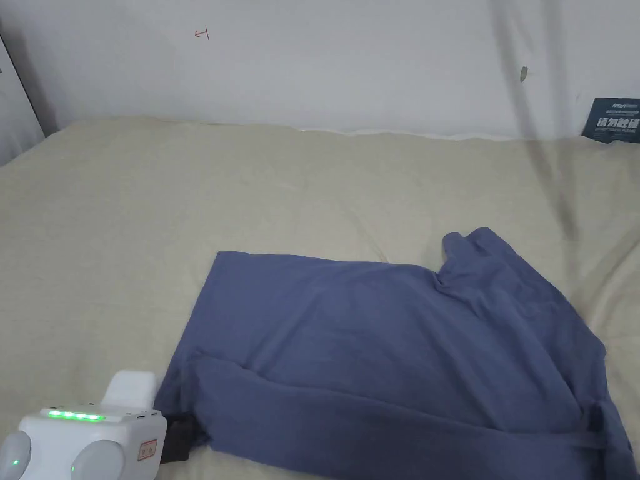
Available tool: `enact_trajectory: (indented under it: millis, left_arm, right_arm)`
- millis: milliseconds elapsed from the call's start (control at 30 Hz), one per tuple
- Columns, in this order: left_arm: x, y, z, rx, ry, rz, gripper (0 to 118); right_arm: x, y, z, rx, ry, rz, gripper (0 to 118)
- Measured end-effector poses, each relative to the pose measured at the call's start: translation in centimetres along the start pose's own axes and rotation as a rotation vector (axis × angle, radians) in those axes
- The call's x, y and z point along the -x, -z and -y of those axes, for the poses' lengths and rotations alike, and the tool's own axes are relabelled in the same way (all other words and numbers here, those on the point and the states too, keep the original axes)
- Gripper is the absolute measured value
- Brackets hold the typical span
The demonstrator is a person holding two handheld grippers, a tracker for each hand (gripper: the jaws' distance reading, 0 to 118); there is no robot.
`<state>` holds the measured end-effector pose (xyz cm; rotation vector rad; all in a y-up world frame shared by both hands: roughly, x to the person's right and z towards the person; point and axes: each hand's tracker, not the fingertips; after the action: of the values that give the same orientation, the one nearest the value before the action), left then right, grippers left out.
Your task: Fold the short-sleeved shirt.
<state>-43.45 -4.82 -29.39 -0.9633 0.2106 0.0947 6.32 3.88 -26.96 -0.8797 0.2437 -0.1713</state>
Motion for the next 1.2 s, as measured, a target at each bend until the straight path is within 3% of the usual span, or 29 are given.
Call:
enact_trajectory:
  millis: [33, 67, 100, 200, 233, 267, 300, 333, 367, 400, 600, 667, 767, 800, 867, 900, 967, 1000, 1033, 1200]
  left_arm:
    - [-0.4, -0.1, 0.0, -0.001, 0.008, -0.020, 47]
    - [-0.5, -0.2, -0.1, -0.012, 0.036, -0.033, 20]
    - [-0.9, -0.6, -0.2, -0.033, 0.036, -0.041, 12]
    - [-0.6, -1.0, -0.6, -0.005, 0.049, -0.045, 12]
    - [-0.7, -0.9, -0.8, -0.001, 0.039, -0.037, 12]
    - [-0.5, -1.0, -0.9, -0.001, 0.029, -0.026, 12]
    - [-0.3, -1.3, -0.9, -0.001, 0.014, -0.015, 12]
    - [-0.1, -1.5, -1.0, -0.004, -0.002, -0.004, 12]
    - [-0.3, -2.1, -1.1, -0.006, -0.002, 0.000, 12]
    - [-0.3, -2.3, -1.1, -0.003, 0.000, 0.000, 12]
    - [-0.6, -2.1, -1.2, 0.005, 0.022, -0.006, 12]
    - [-0.6, -1.9, -1.1, 0.008, 0.021, -0.007, 12]
    - [-0.6, -2.0, -1.2, 0.013, 0.026, -0.007, 12]
    - [-0.6, -2.1, -1.2, 0.014, 0.027, -0.008, 12]
    - [-0.7, -2.3, -1.3, 0.016, 0.034, -0.008, 12]
    - [-0.3, -2.0, -1.4, 0.015, 0.038, -0.009, 12]
    - [-0.2, -1.9, -1.5, 0.015, 0.046, -0.009, 12]
    - [-0.2, -2.0, -1.5, 0.013, 0.050, -0.010, 12]
    - [-0.2, -1.9, -1.5, 0.014, 0.052, -0.012, 12]
    - [0.2, -2.7, -0.9, 0.013, 0.056, -0.012, 11]
  right_arm:
    - [-1.5, 0.9, 0.3, -0.001, -0.004, 0.008, 0]
    - [-1.6, 1.0, 0.2, -0.001, -0.009, 0.014, 0]
    - [-1.5, 0.9, 0.1, 0.000, -0.010, 0.021, 0]
    - [-3.8, 1.3, 0.6, -0.009, -0.010, 0.015, 2]
    - [-4.1, 1.2, 0.5, -0.013, -0.007, 0.016, 8]
    - [-4.8, 1.1, 0.6, -0.016, -0.007, 0.017, 27]
    - [-5.3, 1.4, 0.8, -0.014, -0.007, 0.020, 66]
    - [-5.9, 1.5, 0.9, -0.002, -0.009, 0.029, 91]
    - [-6.2, 1.7, 0.8, 0.017, -0.013, 0.043, 103]
    - [-6.9, 1.8, 0.7, 0.015, -0.014, 0.048, 103]
    - [-9.3, 5.3, 0.9, -0.003, -0.010, 0.121, 103]
    - [-10.2, 6.5, 0.6, 0.050, 0.039, 0.139, 102]
    - [-10.3, 8.9, 0.6, 0.083, 0.052, 0.105, 90]
    - [-9.9, 9.1, 0.7, 0.093, 0.037, 0.154, 79]
    - [-8.3, 8.4, 0.8, 0.061, -0.057, 0.179, 63]
    - [-8.0, 8.3, 0.8, 0.042, -0.074, 0.176, 63]
    - [-7.2, 8.2, 0.7, 0.065, -0.089, 0.218, 37]
    - [-7.1, 8.4, 0.6, 0.077, -0.100, 0.146, 20]
    - [-7.0, 8.7, 0.6, 0.078, -0.093, 0.195, 18]
    - [-6.9, 7.7, -0.2, 0.076, -0.031, 0.164, 9]
